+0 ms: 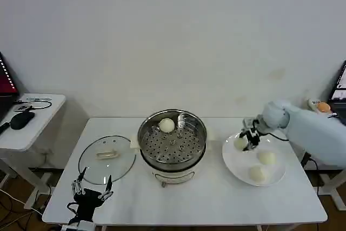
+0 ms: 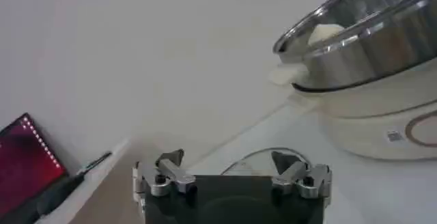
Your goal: Take steamed baozi put them in steamer then cover it.
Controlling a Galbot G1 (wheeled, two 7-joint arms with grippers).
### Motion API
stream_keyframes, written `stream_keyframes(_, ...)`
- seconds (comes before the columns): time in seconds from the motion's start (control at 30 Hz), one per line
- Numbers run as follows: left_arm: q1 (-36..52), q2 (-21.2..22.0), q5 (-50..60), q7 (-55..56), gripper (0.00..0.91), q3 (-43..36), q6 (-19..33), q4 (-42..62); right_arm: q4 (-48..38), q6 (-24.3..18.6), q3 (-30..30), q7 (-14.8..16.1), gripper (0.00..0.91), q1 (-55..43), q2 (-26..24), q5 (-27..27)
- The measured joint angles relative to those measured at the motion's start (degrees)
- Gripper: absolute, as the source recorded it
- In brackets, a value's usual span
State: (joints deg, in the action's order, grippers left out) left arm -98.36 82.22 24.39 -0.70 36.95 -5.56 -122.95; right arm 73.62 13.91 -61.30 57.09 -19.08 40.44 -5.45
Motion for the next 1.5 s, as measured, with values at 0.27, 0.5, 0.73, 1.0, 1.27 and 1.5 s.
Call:
stream_keyframes(0.27, 0.4, -0.3, -0.2, -0.4, 0.907, 0.3, -0.1, -0.6, 3.7, 2.4, -6.3, -0.3, 0.615, -11.7, 3.8, -6.5)
stream_keyframes(0.5, 0.8, -0.2, -0.5, -0.6, 0.907, 1.3, 0.0, -0.5, 5.5, 5.8, -10.6, -1.9, 0.625, -16.7, 10.3, -13.7)
stream_keyframes(0.73, 0.9, 0.1, -0.7, -0.8, 0.907, 2.4, 0.0, -1.1, 4.8, 9.4, -13.4, -3.6, 0.625, -17.6, 18.6, -20.1)
stream_keyframes(1.0, 1.1, 0.4, -1.1, -1.0, 0.907, 3.0, 0.1, -1.6, 1.2, 12.2, -14.7, -4.6, 0.625, -16.7, 27.4, -23.8)
stream_keyframes(1.27, 0.8, 0.4, -1.4, -0.7, 0.907, 3.6, 0.3, -1.7, -3.8, 13.8, -15.1, -5.1, 0.625, -14.1, 33.9, -24.5)
stream_keyframes(1.5, 0.9, 0.5, -1.4, -0.7, 0.907, 3.8, 0.3, -1.5, -8.0, 14.6, -14.9, -5.4, 0.625, -11.6, 38.0, -24.0)
